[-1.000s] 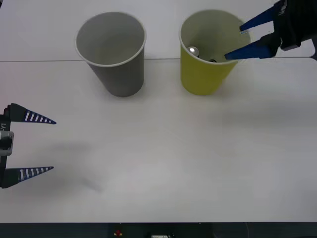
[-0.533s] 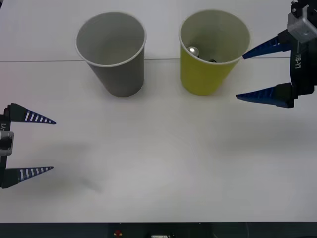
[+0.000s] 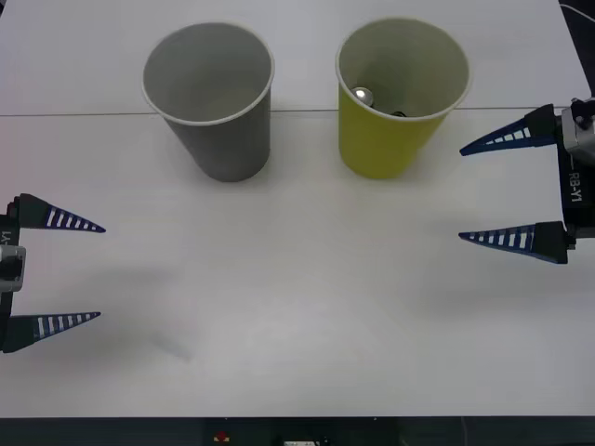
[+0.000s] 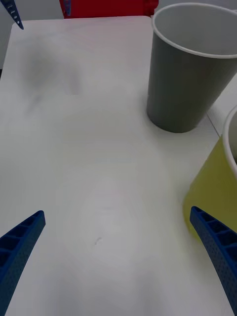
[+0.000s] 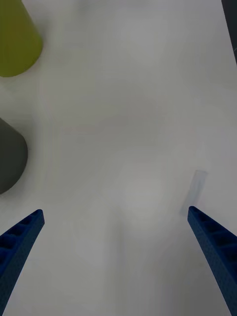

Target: Put the can into the green bin and the plastic bottle into the gray bin

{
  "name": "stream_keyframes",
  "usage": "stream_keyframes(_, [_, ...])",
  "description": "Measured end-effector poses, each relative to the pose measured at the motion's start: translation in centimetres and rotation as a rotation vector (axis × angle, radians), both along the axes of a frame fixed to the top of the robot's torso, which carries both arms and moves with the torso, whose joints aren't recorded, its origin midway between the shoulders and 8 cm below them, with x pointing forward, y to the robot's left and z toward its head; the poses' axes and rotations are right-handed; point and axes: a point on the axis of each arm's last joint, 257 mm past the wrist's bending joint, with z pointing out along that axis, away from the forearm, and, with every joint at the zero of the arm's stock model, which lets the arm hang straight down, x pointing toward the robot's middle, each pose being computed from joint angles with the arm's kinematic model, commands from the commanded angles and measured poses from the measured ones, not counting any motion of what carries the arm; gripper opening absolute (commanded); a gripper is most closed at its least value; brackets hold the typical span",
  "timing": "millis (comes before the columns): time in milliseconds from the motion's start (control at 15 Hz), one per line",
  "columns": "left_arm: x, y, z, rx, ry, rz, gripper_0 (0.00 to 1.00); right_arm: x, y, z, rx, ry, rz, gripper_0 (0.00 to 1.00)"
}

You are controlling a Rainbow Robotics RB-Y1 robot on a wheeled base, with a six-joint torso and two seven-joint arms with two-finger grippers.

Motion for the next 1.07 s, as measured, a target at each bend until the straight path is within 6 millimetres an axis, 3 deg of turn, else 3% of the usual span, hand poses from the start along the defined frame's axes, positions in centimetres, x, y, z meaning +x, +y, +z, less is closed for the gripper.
stream_keyframes(333, [0.0, 0.0, 0.0, 0.000, 0.000, 0.000, 1.00, -2.2, -1.5, -3.3, -0.035, 0.024, 0.035, 1.00])
stream_keyframes(800, [0.0, 0.0, 0.0, 0.000, 0.000, 0.000, 1.00, -4.8, -2.6, -5.7, -0.058, 0.053, 0.031, 1.00])
stream_keyframes(1067, [0.0, 0.0, 0.0, 0.000, 0.000, 0.000, 1.00, -5.3, -2.7, -6.2, -0.063, 0.059, 0.034, 1.00])
